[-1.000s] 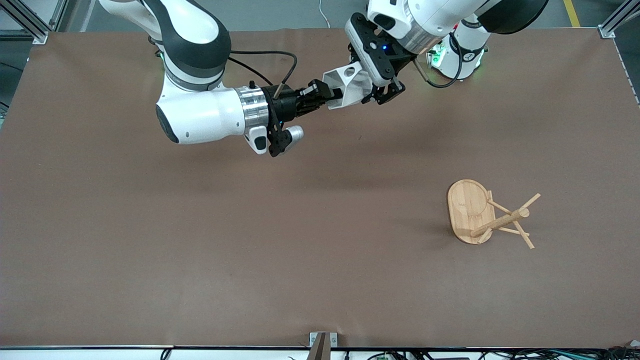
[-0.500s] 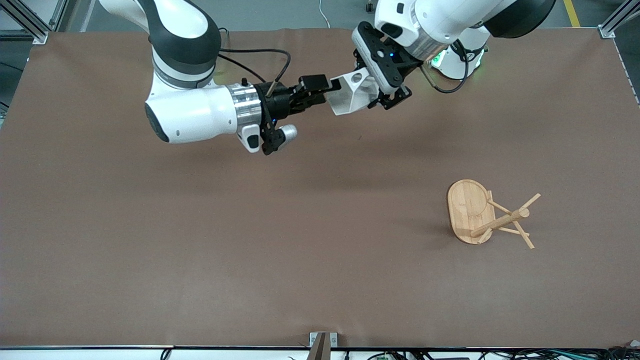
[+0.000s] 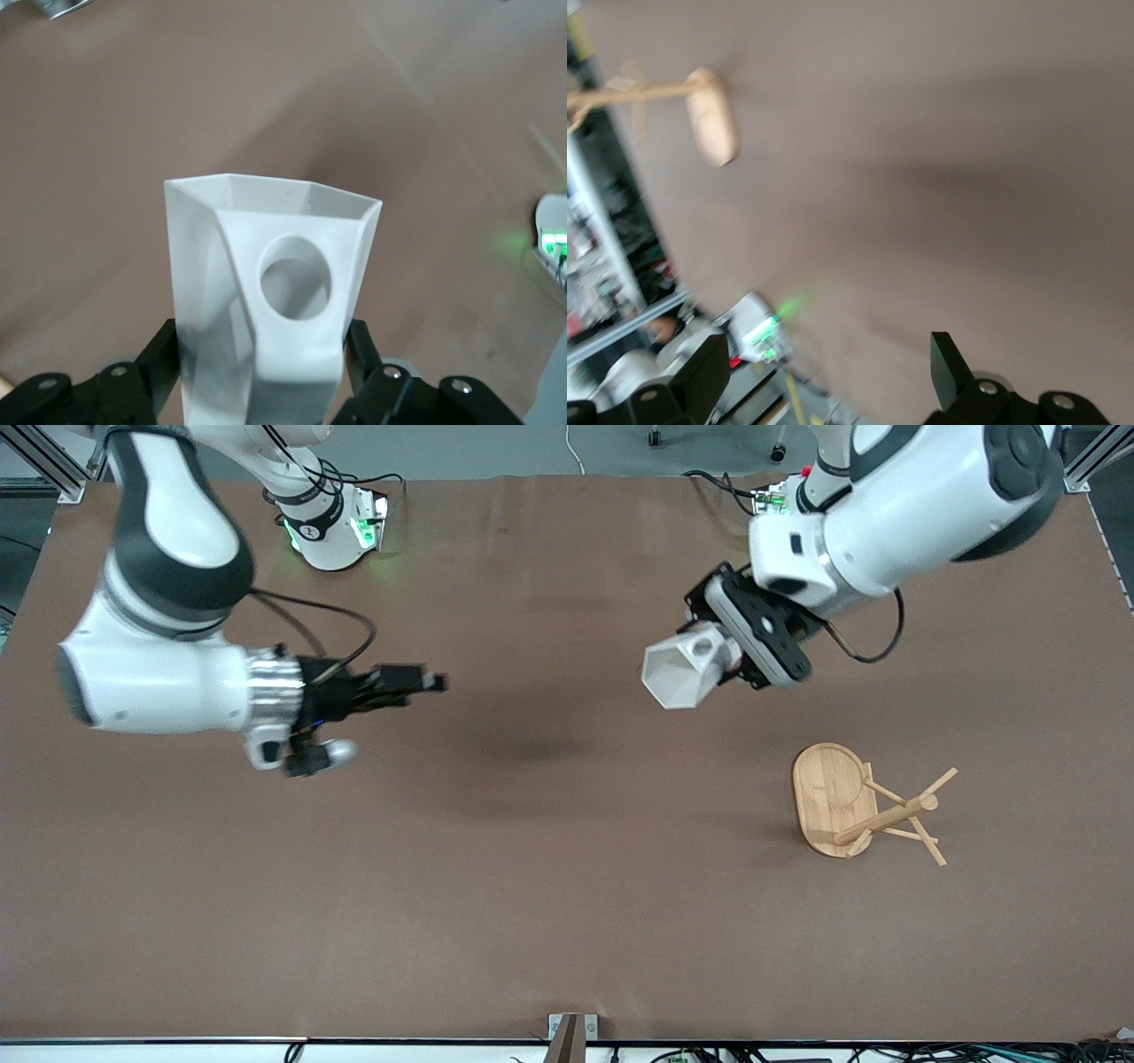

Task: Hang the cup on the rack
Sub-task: 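Open the right gripper and withdraw while the left gripper carries the cup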

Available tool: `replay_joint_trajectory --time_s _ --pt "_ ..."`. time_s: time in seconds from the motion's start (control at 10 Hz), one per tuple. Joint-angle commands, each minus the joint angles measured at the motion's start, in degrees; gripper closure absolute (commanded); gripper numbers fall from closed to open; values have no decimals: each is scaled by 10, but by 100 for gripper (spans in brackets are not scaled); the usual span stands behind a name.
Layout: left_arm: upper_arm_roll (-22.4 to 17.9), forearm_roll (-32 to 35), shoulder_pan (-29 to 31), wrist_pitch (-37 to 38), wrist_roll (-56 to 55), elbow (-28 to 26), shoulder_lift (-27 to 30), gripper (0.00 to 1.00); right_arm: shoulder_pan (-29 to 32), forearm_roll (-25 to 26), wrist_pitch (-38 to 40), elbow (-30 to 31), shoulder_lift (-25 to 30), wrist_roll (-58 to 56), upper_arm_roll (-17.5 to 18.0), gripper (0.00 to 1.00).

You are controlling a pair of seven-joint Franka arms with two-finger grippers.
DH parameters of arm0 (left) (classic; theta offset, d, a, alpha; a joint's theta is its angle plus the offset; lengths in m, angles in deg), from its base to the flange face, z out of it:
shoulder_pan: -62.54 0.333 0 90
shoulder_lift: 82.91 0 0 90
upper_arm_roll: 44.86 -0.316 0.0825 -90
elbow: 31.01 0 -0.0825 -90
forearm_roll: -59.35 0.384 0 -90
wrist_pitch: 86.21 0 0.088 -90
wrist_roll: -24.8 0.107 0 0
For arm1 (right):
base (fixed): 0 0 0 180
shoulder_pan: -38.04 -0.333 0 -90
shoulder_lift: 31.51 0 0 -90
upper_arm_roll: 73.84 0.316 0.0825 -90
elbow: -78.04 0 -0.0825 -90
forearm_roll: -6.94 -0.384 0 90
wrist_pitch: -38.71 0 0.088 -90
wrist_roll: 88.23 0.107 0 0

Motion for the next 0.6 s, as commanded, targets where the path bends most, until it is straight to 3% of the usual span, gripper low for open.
replay_joint_trajectory --time_s 0.0,0.3,0.5 --pt "3 7 32 25 -93 5 -18 100 -8 152 3 9 40 7 -67 0" --pt "3 6 72 79 -143 0 -21 100 -8 284 5 8 84 -19 -150 0" --pt "2 10 89 88 -161 -8 -21 100 -3 297 23 13 141 -30 -168 0"
